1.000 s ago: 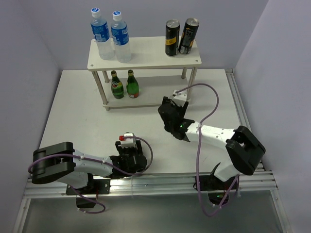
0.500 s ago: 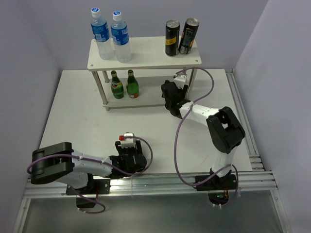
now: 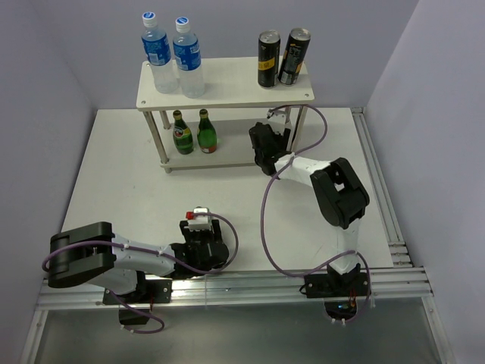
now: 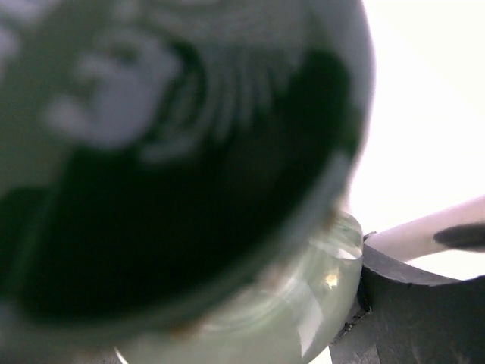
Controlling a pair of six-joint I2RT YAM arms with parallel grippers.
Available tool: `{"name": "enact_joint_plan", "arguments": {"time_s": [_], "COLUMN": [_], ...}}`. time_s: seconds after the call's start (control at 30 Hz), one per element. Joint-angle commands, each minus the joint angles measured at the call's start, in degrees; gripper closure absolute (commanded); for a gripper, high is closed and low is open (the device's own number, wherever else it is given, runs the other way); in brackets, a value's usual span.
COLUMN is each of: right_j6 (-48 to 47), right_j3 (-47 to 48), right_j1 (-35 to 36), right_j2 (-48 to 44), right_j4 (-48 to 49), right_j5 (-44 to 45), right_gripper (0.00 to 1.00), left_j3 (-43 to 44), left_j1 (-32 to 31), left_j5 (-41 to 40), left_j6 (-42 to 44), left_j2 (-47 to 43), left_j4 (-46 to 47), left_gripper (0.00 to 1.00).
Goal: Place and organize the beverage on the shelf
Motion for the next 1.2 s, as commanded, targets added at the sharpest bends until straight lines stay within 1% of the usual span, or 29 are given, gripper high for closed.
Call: {"name": "enact_joint_plan", "arguments": {"time_s": [0.0,0.2,0.23,0.27,0.3,0.33,0.43,0.47,0.67,1.17], "right_j6": [-1.4,-1.8,-2.1,-2.1,-2.1,-2.1,-1.8,-1.6,-0.7,1.1], "right_j3": [4.8,4.8,5.0,5.0,4.8,4.6,3.7,3.2,1.7,-7.2], "right_j1": [-1.3,-2.0,-2.0,-2.0,-2.0,-2.0,-2.0,-2.0,-2.0,1.7], "right_j2": [-0.6,0.3,0.4,0.4,0.4,0.2,-0.6,-0.9,-3.5,-12.0], "right_j4": [7.2,7.8,7.8,7.9,7.9,8.1,8.2,8.2,7.6,4.3], "right_j5": [3.7,1.8,1.4,1.3,1.0,1.0,0.6,0.1,-2.7,-1.5], "right_gripper": [1.00,0.99,0.76,0.60,0.48,0.28,0.03,0.00,0.00,0.00], "left_j3": [0.2,0.6,0.5,0.5,0.6,0.7,1.0,1.0,1.6,2.5], "left_j1": [-0.2,-0.2,-0.2,-0.2,-0.2,-0.2,-0.2,-0.2,-0.3,-0.3], "left_j5": [-0.5,-0.5,-0.5,-0.5,-0.6,-0.7,-0.9,-0.9,-1.5,-3.0], "left_j6": [0.3,-0.1,-0.1,-0.1,-0.1,-0.2,-0.3,-0.4,-1.4,-0.6], "left_j2": [-0.9,-0.7,-0.9,-0.9,-0.9,-0.9,-1.0,-1.2,-1.5,-3.1], "left_j4": [3.4,2.7,2.6,2.5,2.4,2.1,1.6,1.3,-0.6,-2.1], "left_gripper": [1.00,1.00,1.00,1.00,1.00,1.00,1.00,1.00,1.00,1.00]}}
